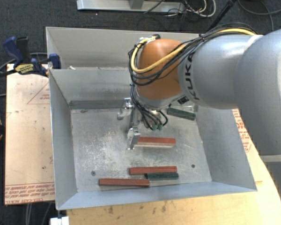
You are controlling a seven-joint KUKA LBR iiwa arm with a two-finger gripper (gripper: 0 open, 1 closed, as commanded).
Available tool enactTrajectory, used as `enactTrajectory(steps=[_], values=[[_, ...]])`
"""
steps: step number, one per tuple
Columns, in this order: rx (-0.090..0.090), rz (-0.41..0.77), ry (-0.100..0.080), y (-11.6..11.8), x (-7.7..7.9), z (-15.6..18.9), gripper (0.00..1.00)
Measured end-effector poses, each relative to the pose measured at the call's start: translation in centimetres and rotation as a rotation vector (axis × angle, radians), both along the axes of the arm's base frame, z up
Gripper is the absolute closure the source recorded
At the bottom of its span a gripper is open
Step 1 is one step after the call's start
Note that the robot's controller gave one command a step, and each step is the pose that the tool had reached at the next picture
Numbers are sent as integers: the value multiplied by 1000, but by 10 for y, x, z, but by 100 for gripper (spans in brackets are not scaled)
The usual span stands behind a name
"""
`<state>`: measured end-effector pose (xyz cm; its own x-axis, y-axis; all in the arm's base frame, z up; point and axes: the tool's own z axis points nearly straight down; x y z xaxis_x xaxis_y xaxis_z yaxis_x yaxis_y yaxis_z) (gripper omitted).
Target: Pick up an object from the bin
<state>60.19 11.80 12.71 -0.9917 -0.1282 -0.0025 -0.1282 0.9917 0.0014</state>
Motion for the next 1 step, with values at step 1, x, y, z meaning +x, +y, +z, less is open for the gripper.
enactTrajectory(steps=[1], values=[[-1,4,2,-8,-7,-5,0]])
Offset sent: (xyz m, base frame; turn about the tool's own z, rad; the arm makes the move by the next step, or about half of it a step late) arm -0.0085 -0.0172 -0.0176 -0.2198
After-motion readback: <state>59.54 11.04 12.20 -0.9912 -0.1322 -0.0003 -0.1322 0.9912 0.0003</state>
